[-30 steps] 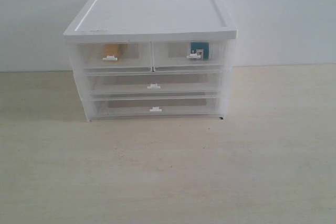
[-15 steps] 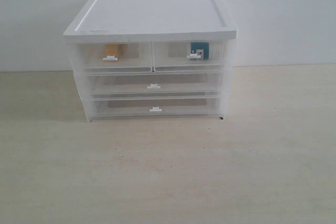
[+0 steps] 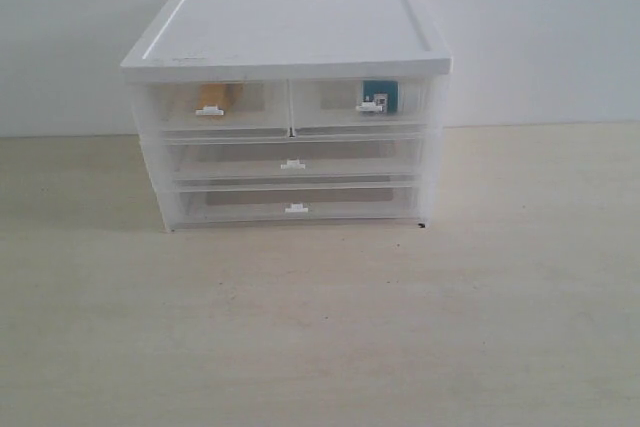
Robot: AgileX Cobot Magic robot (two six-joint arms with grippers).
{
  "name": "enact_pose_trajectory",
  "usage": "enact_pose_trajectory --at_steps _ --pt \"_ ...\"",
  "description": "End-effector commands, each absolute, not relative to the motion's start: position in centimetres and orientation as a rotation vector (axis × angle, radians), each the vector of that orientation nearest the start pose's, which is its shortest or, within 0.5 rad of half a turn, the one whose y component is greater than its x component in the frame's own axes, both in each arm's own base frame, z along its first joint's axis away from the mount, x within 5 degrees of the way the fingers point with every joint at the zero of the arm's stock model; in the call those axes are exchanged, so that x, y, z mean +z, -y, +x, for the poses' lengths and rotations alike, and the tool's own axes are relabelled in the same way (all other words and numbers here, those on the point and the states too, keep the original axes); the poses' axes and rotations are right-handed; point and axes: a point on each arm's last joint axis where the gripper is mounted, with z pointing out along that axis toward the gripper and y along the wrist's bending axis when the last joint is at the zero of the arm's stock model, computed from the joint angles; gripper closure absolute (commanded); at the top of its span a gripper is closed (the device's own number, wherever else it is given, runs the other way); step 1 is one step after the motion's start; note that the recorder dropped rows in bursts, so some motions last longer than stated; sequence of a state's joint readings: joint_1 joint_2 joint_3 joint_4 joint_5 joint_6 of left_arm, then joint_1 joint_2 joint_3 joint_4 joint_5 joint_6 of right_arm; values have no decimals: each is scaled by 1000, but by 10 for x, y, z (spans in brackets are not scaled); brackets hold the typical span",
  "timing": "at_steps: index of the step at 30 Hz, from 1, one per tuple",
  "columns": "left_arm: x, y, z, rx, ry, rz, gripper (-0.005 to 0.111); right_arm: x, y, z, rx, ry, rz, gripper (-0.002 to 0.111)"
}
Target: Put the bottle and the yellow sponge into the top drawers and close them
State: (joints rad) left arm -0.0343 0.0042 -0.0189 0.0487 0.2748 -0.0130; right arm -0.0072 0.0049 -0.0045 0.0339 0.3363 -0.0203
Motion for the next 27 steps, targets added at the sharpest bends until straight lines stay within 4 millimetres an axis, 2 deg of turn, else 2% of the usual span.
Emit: enact_pose_trajectory --at_steps 1,27 --pt "189 1 55 -8 -1745 28 102 183 0 54 8 -1815 9 108" --pt "188 1 55 -9 -1767 27 102 183 0 54 8 -1815 9 108"
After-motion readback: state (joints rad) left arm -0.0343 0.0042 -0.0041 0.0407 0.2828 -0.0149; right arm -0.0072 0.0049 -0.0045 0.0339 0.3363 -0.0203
